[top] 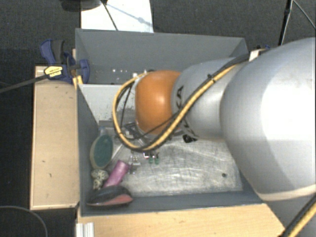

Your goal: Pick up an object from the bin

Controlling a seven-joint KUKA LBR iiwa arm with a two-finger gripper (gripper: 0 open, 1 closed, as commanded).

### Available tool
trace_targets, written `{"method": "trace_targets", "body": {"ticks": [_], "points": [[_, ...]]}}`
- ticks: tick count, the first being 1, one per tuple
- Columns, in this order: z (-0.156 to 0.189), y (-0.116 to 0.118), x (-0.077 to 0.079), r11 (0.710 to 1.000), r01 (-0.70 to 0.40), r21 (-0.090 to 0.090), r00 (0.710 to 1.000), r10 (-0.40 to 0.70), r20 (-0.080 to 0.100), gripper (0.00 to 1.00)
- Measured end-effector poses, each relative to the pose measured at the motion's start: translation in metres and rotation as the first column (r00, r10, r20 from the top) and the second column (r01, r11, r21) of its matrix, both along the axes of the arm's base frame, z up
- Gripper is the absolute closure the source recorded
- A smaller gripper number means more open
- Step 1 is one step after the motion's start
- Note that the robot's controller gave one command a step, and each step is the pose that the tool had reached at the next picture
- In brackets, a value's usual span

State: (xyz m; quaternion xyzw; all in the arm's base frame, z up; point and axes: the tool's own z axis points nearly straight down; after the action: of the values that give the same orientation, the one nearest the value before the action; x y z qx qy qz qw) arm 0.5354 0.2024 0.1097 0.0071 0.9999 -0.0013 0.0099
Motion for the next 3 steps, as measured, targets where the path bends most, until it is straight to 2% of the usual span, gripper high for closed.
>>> {"method": "trace_targets", "body": {"ticks": [1,2,3], "points": [[0.012,0.012,0.026,0.928,-0.371,0.002,0.928,0.371,-0.013,0.0],[-0.015,0.025,0.05,0.819,-0.574,-0.007,0.819,0.574,-0.018,0.0],[-0.038,0.022,0.034,0.26,-0.966,-0.006,0.26,0.965,-0.026,0.0]]}}
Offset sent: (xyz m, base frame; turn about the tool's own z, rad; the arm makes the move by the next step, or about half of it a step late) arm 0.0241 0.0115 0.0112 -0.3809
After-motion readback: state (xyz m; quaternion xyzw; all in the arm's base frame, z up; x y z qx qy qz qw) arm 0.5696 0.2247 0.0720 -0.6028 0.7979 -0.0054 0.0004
